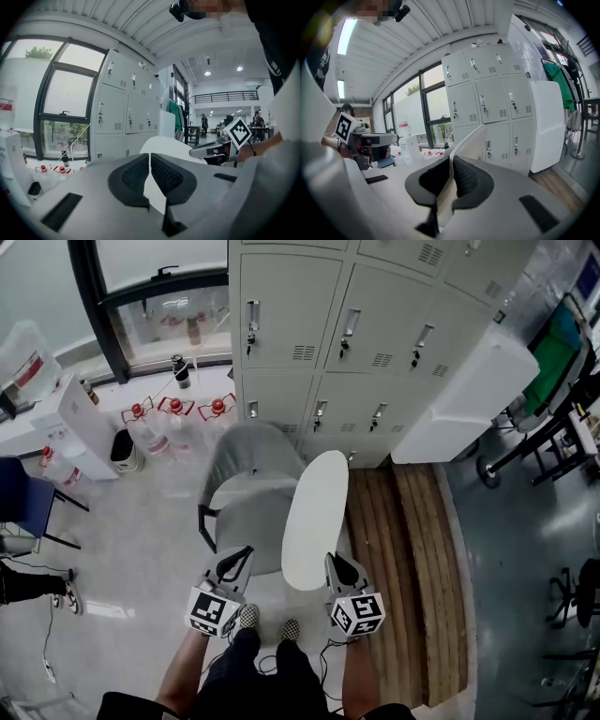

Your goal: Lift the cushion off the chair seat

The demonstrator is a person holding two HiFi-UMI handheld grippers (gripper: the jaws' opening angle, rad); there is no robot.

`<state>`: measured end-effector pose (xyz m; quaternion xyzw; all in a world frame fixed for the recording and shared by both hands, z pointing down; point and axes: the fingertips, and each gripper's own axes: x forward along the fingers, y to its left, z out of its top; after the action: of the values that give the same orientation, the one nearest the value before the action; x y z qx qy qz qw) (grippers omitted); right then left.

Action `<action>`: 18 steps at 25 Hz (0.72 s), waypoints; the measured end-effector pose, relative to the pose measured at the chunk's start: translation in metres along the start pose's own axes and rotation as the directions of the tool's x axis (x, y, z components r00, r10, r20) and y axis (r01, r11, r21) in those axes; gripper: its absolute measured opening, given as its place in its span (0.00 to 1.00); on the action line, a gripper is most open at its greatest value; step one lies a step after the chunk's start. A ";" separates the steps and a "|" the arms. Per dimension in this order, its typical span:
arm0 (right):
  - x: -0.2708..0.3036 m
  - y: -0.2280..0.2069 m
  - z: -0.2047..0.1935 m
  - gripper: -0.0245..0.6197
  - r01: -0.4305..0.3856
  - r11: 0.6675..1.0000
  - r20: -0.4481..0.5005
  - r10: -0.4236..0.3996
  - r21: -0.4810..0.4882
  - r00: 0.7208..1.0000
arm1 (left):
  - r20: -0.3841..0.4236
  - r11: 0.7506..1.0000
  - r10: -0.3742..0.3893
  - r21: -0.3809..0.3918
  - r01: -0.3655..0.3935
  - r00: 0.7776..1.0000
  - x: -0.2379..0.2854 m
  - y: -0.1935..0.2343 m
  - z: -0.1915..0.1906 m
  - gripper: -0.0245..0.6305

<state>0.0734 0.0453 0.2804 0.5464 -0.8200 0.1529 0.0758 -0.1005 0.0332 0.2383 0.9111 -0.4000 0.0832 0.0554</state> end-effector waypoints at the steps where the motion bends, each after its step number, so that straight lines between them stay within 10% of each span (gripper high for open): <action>1: -0.004 0.002 0.007 0.10 -0.001 1.000 0.010 0.001 -0.006 1.000 | 0.012 1.000 -0.001 0.009 0.001 1.000 -0.003 -0.001 0.006 0.08; 18: -0.066 0.029 0.083 0.10 0.020 0.998 0.161 -0.009 -0.063 0.987 | 0.106 0.999 -0.006 0.042 0.002 0.994 -0.043 -0.007 0.068 0.08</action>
<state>0.0759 0.0857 0.1777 0.5602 -0.8239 0.0811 0.0281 -0.1168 0.0577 0.1628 0.9159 -0.3987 0.0432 0.0150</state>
